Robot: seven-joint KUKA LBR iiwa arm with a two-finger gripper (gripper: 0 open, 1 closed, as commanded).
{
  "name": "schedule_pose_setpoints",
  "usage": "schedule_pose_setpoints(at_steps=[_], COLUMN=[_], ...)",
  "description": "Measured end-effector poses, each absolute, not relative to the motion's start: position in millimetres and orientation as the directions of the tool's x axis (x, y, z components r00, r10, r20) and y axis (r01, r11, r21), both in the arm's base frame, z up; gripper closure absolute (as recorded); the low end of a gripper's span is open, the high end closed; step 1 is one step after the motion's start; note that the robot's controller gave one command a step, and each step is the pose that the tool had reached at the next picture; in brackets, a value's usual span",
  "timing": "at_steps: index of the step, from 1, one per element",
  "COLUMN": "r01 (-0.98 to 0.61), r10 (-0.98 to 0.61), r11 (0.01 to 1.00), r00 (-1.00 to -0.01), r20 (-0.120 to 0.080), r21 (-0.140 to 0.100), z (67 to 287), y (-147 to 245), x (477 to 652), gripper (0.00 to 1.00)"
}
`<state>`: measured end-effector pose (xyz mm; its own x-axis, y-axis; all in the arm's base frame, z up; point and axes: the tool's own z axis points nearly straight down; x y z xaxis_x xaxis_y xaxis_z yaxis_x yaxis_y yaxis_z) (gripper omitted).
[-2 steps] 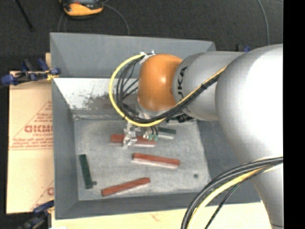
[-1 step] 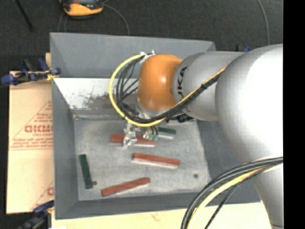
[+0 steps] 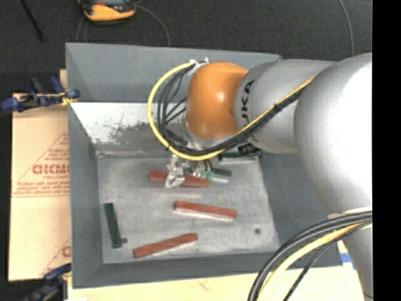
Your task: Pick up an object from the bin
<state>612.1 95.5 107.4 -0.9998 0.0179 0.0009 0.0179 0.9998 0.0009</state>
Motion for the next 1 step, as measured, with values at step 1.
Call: schedule_pose_setpoints(at_steps=[1], r01=[0.011], r10=[0.011], r11=[1.0], r00=[-1.0], r20=[-0.004], r21=[0.001], z=[215.1], y=[96.2], x=[606.8], gripper=[1.0])
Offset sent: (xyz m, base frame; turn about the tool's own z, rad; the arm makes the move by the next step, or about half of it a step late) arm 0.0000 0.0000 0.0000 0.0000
